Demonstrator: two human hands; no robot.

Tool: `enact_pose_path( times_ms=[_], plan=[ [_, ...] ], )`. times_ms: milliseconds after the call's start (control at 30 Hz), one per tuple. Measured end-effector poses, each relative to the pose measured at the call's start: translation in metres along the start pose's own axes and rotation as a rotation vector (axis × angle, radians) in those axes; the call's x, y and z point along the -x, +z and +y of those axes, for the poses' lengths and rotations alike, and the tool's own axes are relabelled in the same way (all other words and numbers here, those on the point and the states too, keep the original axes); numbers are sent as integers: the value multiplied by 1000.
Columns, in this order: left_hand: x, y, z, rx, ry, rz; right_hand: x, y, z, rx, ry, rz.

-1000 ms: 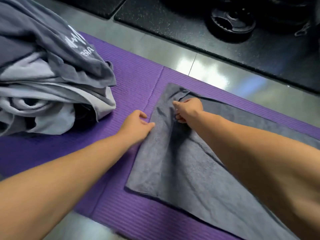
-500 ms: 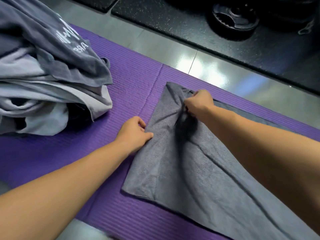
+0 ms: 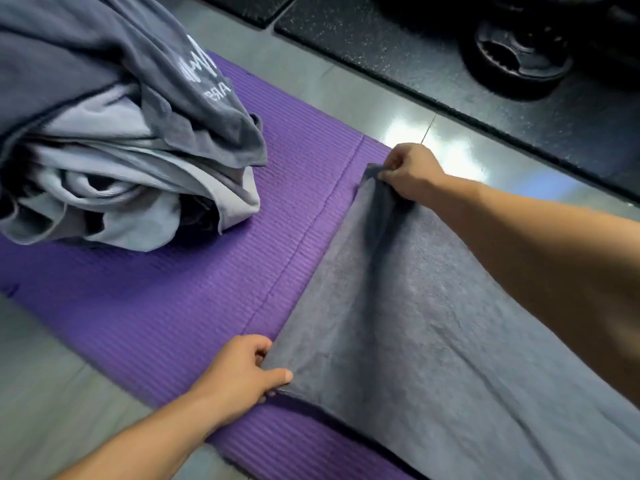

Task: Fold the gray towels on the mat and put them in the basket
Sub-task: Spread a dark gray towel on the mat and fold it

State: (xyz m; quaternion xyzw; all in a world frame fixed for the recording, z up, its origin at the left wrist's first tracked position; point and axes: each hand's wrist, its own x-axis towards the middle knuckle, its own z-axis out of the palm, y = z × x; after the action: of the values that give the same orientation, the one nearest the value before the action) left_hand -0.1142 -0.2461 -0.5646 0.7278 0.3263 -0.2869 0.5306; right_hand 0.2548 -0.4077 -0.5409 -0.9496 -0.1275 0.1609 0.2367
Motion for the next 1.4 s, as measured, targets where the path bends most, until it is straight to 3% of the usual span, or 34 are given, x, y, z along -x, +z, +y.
enact_pose_path(
  times_ms=[167,300,400,533,733,900,1067,1200,1300,1400],
  plan=[
    [5,-8,3,460,-118,191,-11,-11,-7,-178,47,-34],
    [13,-3,1,1013,-236,151,-7,-2,-12,-332,107,-155],
    [17,2,-9,1297,-250,106,-9,3,-15,-330,148,-143],
    [22,12,-11,1394,-257,45,-16,3,-16,-246,143,-100],
    [20,18,-2,1500,-177,92,-24,-9,-31,112,-3,-240],
    [8,8,-7,1309,-107,212,-30,-22,-38,19,-6,-99],
    [-10,-14,-13,1085,-3,325,-30,-10,-35,-264,3,-107],
    [-11,-20,-12,988,73,352,-26,-8,-40,-379,10,-11],
    [0,-21,-3,738,221,374,-21,-12,-38,-406,7,9],
    [10,-23,11,411,436,291,-9,-26,-33,-272,-72,-37]
  ],
)
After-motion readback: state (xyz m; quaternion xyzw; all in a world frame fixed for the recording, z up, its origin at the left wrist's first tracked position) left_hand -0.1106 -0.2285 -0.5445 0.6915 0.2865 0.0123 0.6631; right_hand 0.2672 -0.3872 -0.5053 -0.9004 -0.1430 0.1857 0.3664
